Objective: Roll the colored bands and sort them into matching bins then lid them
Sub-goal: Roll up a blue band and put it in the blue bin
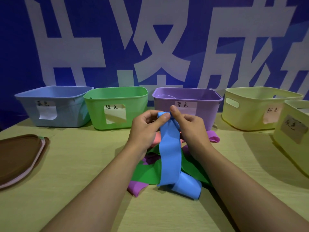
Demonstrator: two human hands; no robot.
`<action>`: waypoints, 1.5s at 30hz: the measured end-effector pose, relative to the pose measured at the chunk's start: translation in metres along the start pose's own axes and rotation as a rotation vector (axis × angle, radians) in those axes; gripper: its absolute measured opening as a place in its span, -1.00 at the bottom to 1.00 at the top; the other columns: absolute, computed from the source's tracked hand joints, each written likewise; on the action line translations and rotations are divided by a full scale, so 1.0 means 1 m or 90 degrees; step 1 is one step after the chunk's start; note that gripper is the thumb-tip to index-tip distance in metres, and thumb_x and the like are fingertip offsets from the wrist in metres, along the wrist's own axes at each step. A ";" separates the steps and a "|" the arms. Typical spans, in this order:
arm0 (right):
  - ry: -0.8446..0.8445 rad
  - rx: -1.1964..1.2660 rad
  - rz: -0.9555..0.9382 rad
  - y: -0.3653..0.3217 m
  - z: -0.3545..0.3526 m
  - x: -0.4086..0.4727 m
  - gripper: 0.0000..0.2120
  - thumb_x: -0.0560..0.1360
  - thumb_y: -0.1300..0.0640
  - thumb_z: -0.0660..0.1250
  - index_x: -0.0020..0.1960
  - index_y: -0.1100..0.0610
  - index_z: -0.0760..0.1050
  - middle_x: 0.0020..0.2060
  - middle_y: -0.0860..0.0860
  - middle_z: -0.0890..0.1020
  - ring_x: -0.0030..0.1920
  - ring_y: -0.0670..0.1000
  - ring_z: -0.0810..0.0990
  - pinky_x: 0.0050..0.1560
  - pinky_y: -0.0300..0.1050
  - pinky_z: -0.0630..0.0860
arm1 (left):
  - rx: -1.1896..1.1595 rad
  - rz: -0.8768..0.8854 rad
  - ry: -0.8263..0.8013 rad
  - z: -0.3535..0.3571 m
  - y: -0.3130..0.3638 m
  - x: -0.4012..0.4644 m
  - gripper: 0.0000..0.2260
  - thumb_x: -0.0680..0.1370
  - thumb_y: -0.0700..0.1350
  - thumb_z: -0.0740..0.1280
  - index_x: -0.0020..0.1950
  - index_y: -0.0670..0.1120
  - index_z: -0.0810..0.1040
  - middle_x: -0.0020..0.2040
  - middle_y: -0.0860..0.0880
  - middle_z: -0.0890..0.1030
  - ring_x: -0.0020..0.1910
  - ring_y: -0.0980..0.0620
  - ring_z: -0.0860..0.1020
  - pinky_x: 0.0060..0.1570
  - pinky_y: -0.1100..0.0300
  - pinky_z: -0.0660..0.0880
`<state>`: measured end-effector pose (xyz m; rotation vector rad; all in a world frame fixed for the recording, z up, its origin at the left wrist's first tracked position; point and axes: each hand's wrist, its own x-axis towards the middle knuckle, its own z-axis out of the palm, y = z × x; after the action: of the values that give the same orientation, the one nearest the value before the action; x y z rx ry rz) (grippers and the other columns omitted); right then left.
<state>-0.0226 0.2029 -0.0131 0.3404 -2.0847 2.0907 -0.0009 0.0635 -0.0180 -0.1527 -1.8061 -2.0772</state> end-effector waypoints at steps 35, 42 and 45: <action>-0.015 0.033 0.003 -0.005 -0.001 -0.002 -0.60 0.53 -0.22 0.39 -0.11 0.13 0.69 -0.31 -0.03 0.71 -0.30 -0.12 0.64 -0.37 -0.30 0.47 | -0.019 -0.022 0.006 0.002 0.003 -0.002 -0.90 0.54 -0.16 0.50 0.02 -0.14 0.70 -0.03 -0.15 0.74 0.00 -0.10 0.70 0.12 -0.04 0.63; 0.021 -0.005 -0.021 -0.002 -0.001 -0.002 -0.50 0.48 -0.22 0.47 -0.16 0.26 0.67 -0.25 0.19 0.70 -0.28 -0.03 0.60 -0.20 -0.04 0.52 | -0.008 0.001 -0.008 0.002 0.002 -0.002 -0.82 0.51 -0.28 0.50 0.11 -0.20 0.67 0.04 -0.16 0.73 0.03 -0.04 0.67 0.12 0.06 0.63; 0.015 -0.009 -0.024 -0.003 -0.001 -0.002 -0.59 0.52 -0.15 0.46 -0.20 0.21 0.67 -0.31 0.12 0.69 -0.31 -0.06 0.59 -0.23 -0.11 0.51 | -0.009 0.004 -0.008 0.001 0.002 -0.002 -0.82 0.51 -0.30 0.49 0.10 -0.18 0.67 0.08 -0.20 0.72 0.05 -0.06 0.67 0.09 0.08 0.62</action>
<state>-0.0197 0.2039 -0.0114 0.3479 -2.0619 2.0488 0.0014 0.0648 -0.0169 -0.1751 -1.7967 -2.0893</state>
